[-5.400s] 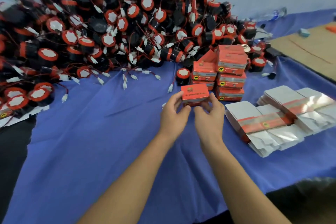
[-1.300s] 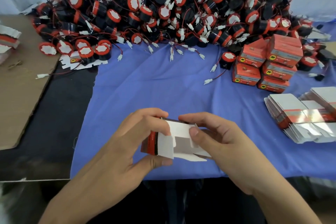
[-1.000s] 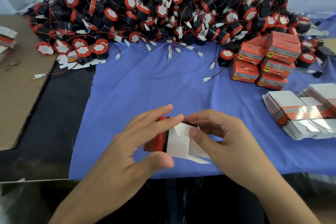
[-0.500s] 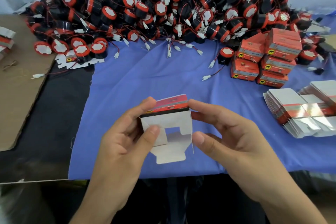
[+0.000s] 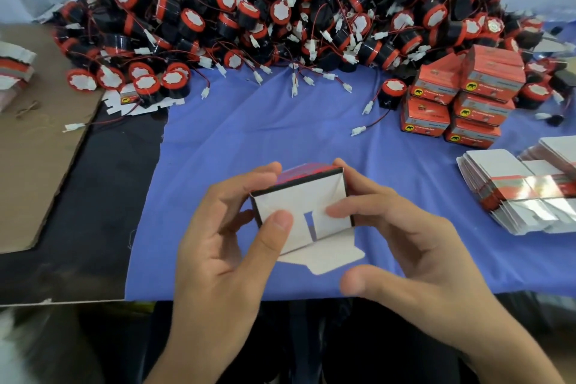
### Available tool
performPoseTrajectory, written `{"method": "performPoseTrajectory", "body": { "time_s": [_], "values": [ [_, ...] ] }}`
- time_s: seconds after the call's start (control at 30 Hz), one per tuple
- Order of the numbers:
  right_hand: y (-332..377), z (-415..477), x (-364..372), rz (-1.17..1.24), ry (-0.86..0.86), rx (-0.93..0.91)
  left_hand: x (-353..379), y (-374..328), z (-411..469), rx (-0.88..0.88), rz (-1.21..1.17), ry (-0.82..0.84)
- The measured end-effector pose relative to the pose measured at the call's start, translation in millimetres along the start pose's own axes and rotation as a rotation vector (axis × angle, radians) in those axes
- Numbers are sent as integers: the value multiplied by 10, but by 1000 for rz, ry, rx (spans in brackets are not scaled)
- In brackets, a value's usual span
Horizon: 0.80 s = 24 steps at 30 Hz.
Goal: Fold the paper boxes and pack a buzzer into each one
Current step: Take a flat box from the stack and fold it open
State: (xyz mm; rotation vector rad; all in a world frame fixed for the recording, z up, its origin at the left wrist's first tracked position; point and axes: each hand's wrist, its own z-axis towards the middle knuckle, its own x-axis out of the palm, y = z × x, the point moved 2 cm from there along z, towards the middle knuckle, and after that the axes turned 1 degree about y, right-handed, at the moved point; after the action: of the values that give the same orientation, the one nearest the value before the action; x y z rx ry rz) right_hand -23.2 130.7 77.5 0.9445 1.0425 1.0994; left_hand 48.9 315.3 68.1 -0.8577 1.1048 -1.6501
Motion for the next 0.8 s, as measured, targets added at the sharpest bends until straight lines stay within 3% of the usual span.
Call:
{"method": "performPoseTrajectory", "body": {
  "time_s": [0.2,0.33,0.53,0.67,0.8],
  "values": [
    [1,39,270,328,-331,-42,257,28,-143,164,-54,-24],
    [2,55,405,570,-417,21,372,34,-168,169,-153,-31],
    [65,38,540,692,-418,69,452,37,-169,212,-178,-98],
    [48,21,637,655,-513,77,464,69,-210,280,-55,-190],
    [46,16,669,610,-565,61,446,79,-208,304,-5,-172]
  ]
}}
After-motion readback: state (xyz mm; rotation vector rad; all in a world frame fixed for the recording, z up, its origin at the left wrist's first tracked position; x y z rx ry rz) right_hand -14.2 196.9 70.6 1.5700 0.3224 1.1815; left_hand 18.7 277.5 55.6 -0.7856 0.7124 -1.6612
